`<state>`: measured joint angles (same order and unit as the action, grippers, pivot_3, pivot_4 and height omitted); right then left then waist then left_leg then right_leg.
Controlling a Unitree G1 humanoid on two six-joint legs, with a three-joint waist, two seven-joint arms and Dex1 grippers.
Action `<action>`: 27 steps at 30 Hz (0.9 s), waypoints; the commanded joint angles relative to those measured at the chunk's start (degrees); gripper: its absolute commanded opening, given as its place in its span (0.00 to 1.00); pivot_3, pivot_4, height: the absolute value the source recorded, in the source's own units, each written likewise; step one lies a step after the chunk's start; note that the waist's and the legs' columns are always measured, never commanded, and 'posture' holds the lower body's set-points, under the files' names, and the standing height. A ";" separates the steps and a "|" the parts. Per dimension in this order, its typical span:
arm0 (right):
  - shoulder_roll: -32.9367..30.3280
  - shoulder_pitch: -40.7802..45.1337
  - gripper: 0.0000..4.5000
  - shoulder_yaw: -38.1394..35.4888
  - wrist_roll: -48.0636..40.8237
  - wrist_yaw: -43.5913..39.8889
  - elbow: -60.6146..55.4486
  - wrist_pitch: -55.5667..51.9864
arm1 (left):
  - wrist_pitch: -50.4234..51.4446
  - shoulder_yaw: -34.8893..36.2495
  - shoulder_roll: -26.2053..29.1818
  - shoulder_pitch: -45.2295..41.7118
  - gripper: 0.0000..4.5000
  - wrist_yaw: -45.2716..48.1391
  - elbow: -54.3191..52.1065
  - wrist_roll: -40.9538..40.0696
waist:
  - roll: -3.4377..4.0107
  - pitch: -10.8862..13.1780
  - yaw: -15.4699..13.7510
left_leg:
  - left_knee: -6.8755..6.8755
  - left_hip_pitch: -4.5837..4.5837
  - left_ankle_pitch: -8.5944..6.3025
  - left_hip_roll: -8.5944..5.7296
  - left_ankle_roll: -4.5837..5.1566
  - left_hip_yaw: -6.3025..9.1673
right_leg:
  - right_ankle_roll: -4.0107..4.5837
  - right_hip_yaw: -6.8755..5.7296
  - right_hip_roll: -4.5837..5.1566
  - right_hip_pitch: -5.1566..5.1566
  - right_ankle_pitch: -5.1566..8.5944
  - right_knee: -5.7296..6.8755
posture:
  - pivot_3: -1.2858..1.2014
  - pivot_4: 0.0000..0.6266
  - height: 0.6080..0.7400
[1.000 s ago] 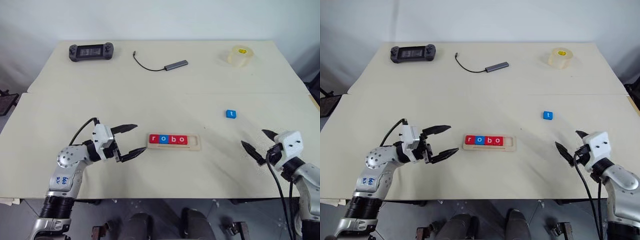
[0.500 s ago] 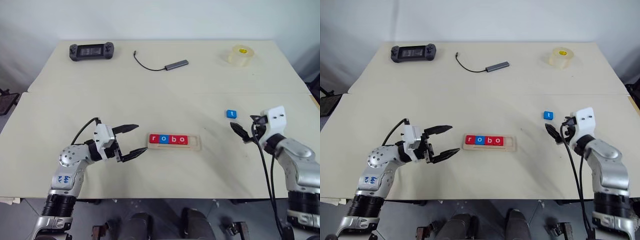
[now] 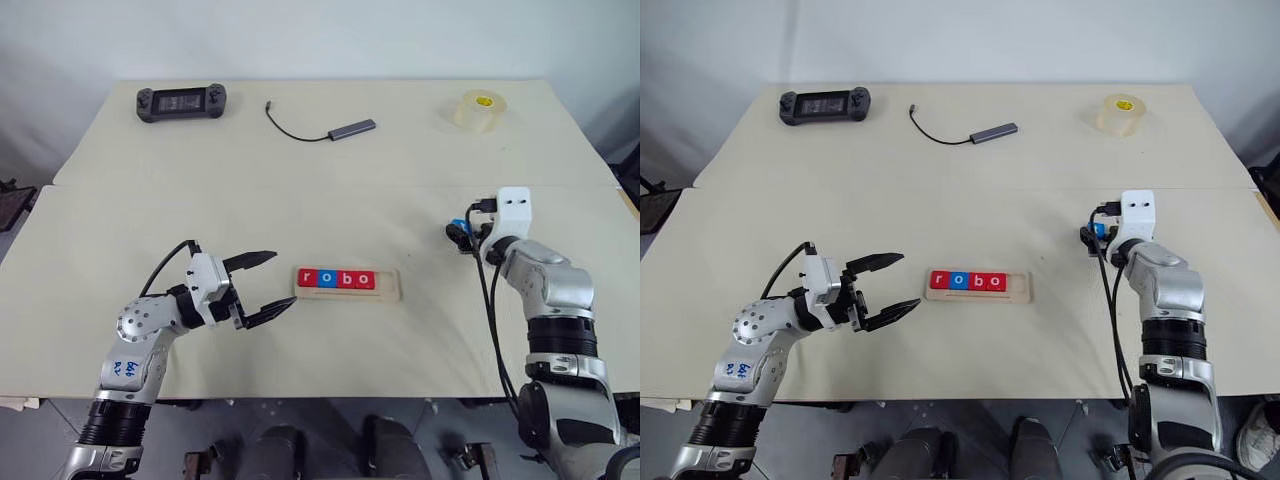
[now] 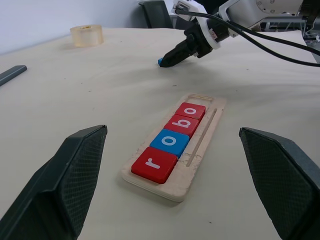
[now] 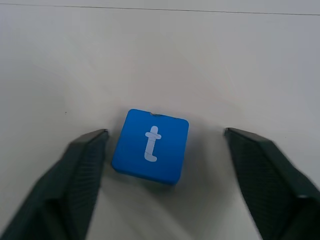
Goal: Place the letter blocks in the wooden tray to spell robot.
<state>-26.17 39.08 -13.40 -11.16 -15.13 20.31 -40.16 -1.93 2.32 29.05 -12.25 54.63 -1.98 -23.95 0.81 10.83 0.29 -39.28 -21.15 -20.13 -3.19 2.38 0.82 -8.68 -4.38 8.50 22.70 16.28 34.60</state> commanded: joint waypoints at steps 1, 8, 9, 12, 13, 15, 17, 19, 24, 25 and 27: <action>0.04 -0.42 0.56 0.40 0.68 1.46 -0.81 -1.35 | -0.31 1.32 0.67 0.53 1.00 -0.16 -2.25 -0.28 | 0.00 0.00 -0.07 | 0.00 0.01 0.00 0.00 0.00 0.00 | 0.00 0.00 0.00 0.00 0.00 0.00 | 0.52 0.24 1.00; 0.01 -1.70 0.33 0.85 -1.13 1.35 -9.96 -8.06 | -0.03 0.50 0.52 -0.40 1.00 0.81 -1.41 -0.57 | 0.00 0.00 -0.07 | -0.01 -0.02 0.00 0.00 0.00 0.03 | 0.00 0.00 0.00 0.02 0.00 0.03 | 0.52 0.24 1.00; -0.04 -2.17 0.33 0.66 -1.33 1.75 -12.49 -9.71 | -0.01 0.30 0.40 -0.67 1.00 1.18 -1.10 -0.68 | 0.00 0.00 -0.10 | -0.01 -0.03 0.00 0.00 0.00 0.03 | 0.00 0.00 0.00 0.04 0.00 0.03 | 0.52 0.24 1.00; 1.04 -4.31 0.33 -1.45 -2.73 3.96 -21.41 -16.09 | 0.01 -0.33 -0.01 -1.61 1.00 2.18 0.03 -0.70 | 0.00 0.00 -0.15 | -0.01 -0.06 0.00 -0.01 0.00 0.01 | 0.00 0.01 0.00 0.07 0.00 0.04 | 0.52 0.24 1.00; 1.51 -5.78 0.33 -1.94 -3.44 4.37 -25.35 -18.64 | -0.03 -0.50 -0.17 -2.01 1.00 2.46 0.49 -0.64 | 0.00 0.00 -0.16 | -0.01 -0.06 0.00 -0.01 0.00 0.02 | 0.00 0.01 0.00 0.07 0.00 0.04 | 0.52 0.24 1.00; 2.68 -9.50 0.33 -2.62 -4.90 5.06 -34.34 -24.52 | -0.12 -0.78 -0.54 -2.86 1.00 2.92 1.40 -0.59 | 0.00 0.00 -0.35 | 0.00 -0.08 0.00 0.00 0.00 0.05 | 0.00 0.00 0.00 0.09 0.00 0.05 | 0.52 0.24 1.00; 3.67 -13.27 0.33 -2.83 -5.58 5.97 -42.13 -29.50 | -0.12 -0.96 -0.83 -3.49 1.00 3.39 2.07 -0.61 | 0.01 0.00 -0.40 | 0.01 -0.09 0.00 -0.01 0.00 0.07 | 0.00 -0.01 0.00 0.10 0.00 0.07 | 0.52 0.24 1.00; 6.17 -16.62 0.33 -3.80 -6.20 7.39 -49.15 -34.48 | -0.13 -1.14 -1.00 -3.86 1.00 4.06 2.70 -0.62 | 0.00 0.00 -0.33 | 0.01 -0.09 0.00 -0.02 0.00 0.07 | 0.00 0.00 0.00 0.10 0.00 0.07 | 0.52 0.24 1.00; 11.46 -22.00 0.33 -4.32 -5.76 9.82 -57.93 -39.71 | 0.11 -1.37 -1.28 -4.43 1.00 5.04 3.40 -0.44 | 0.01 0.00 -0.21 | 0.02 -0.07 0.00 -0.03 0.00 0.03 | 0.00 0.06 -0.01 0.11 0.00 0.09 | 0.52 0.24 1.00; 11.77 -22.32 0.33 -4.55 -5.35 10.11 -57.97 -39.56 | 0.15 -1.39 -1.37 -4.57 1.00 5.08 3.50 -0.39 | 0.01 0.00 -0.21 | 0.02 -0.05 0.00 -0.03 0.00 -0.01 | 0.00 0.09 -0.01 0.12 0.00 0.09 | 0.52 0.24 1.00; 11.53 -22.71 0.40 -4.36 -4.89 10.28 -57.64 -39.24 | 0.10 -1.43 -1.45 -4.77 1.00 5.27 3.73 -0.27 | 0.01 0.00 -0.22 | 0.02 -0.03 0.00 -0.05 0.00 -0.02 | 0.00 0.12 -0.01 0.12 0.00 0.12 | 0.52 0.24 1.00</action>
<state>-14.53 16.62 -16.61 -16.47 -5.33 -35.33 -80.02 -1.57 0.89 27.67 -16.49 59.57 2.57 -24.10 0.82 10.82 0.07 -39.26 -21.18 -20.13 -3.25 2.38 0.80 -8.67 -4.26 8.49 22.83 16.28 34.73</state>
